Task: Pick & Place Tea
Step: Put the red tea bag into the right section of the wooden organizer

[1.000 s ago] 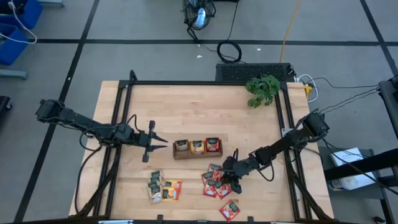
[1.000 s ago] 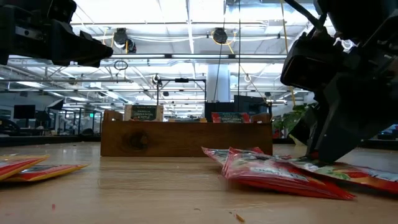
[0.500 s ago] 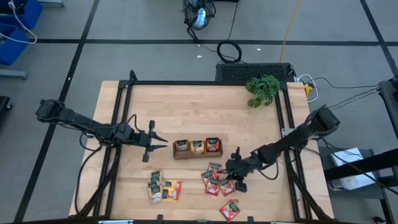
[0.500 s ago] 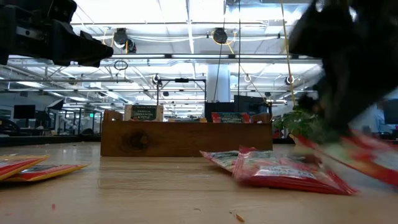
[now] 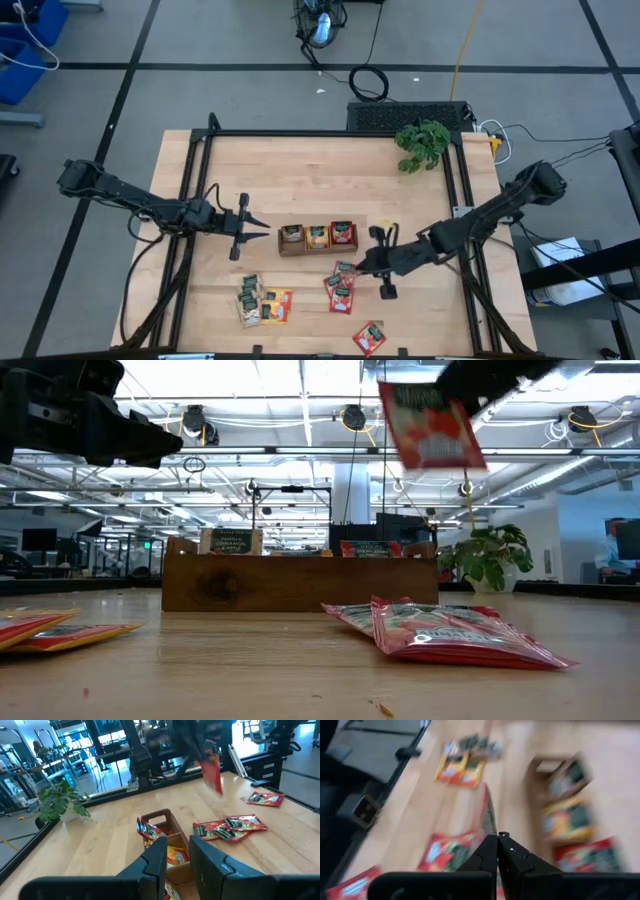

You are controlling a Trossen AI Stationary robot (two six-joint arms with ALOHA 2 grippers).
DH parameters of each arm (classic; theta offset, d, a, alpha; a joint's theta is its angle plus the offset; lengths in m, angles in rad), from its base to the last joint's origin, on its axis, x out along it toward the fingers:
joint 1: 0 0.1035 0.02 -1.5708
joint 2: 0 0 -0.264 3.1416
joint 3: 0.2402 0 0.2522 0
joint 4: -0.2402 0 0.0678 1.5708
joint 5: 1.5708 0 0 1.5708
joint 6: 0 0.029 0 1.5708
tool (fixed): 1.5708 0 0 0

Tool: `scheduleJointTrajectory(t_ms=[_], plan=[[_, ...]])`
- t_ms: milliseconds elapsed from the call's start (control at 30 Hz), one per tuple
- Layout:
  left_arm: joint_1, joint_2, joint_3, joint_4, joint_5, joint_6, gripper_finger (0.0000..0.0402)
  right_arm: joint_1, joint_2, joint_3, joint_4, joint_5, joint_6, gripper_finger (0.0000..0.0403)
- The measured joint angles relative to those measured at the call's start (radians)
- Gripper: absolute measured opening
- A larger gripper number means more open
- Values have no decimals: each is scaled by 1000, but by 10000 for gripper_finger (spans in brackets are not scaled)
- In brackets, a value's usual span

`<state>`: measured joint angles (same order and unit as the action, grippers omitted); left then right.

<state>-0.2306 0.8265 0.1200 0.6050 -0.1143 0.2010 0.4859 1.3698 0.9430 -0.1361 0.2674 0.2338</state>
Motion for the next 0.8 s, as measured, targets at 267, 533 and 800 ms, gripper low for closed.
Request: scheduleJointTrajectory(t_ms=[267, 533, 800], plan=[[0, 0, 0, 25, 0, 10, 88, -61, -73, 0, -9, 208, -211, 0], [0, 0, 0, 28, -1, 28, 88, -144, -56, -1, -3, 202, -278, 0], [0, 0, 0, 28, -10, 14, 88, -184, -58, -32, 143, 32, -356, 0]])
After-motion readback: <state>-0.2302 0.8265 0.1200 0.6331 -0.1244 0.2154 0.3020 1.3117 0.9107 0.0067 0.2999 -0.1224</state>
